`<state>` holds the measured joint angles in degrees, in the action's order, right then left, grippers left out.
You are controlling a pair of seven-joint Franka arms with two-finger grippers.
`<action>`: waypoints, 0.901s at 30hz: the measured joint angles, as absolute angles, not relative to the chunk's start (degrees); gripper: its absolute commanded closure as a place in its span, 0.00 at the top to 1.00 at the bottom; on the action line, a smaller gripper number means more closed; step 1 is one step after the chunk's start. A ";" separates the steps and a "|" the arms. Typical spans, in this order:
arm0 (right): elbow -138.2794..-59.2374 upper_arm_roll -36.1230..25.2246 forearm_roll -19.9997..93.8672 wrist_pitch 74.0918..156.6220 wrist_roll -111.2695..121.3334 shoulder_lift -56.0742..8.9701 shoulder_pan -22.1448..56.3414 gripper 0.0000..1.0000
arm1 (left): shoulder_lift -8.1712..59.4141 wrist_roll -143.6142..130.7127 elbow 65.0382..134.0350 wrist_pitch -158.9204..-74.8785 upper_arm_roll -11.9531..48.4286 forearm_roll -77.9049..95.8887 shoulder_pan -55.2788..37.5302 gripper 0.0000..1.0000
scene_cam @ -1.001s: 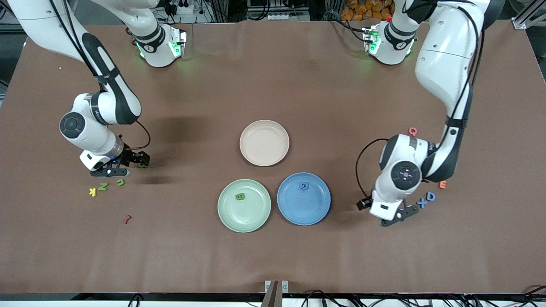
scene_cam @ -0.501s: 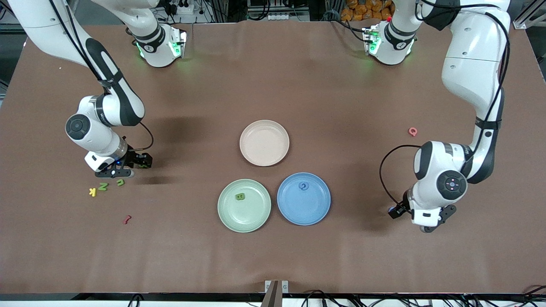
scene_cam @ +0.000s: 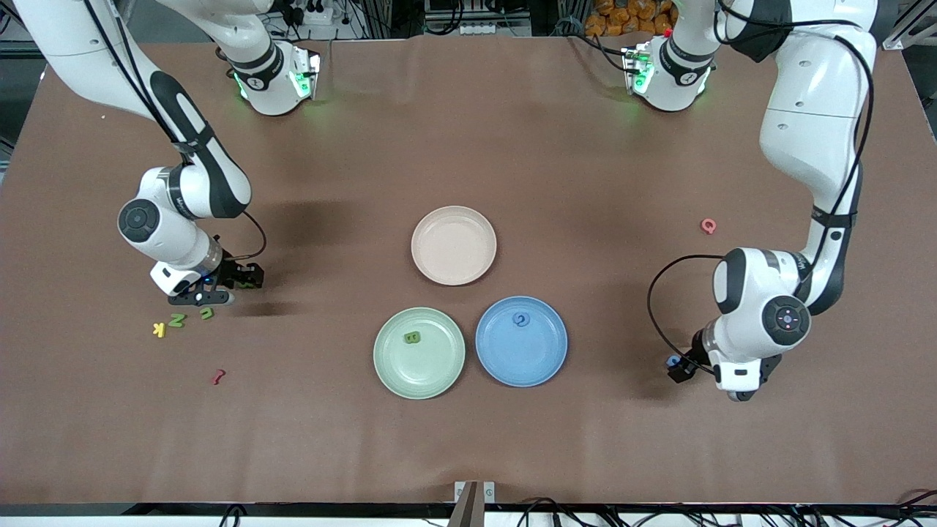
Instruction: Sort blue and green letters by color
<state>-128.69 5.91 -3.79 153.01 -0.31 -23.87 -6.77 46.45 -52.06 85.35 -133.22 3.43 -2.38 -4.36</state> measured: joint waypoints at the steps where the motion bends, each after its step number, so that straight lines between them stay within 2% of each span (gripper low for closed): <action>1: -128.69 5.92 -3.79 153.05 -0.30 -23.94 -6.77 0.68 | 46.67 -52.30 85.35 -133.64 3.45 -2.38 -4.60 1.00; 10: -128.69 5.91 -3.79 153.25 -0.20 -24.39 -6.77 0.57 | 48.42 -53.27 85.35 -136.04 3.49 -2.38 -6.00 1.00; 18: -128.69 5.90 -3.79 153.30 1.41 -24.46 -6.78 0.24 | 48.96 -53.27 85.32 -137.02 3.42 -2.38 -5.86 1.00; 25: -128.69 5.84 -3.79 153.41 4.04 -24.44 -7.28 0.10 | 48.97 -53.24 85.29 -137.04 3.37 -2.38 -5.75 1.00; 27: -128.69 5.84 -3.79 153.42 4.29 -24.44 -7.37 0.08 | 48.97 -53.01 85.28 -137.04 3.34 -2.38 -5.67 0.90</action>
<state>-128.69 5.84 -3.79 153.42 4.29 -24.44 -7.37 48.97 -53.01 85.28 -137.04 3.34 -2.38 -5.67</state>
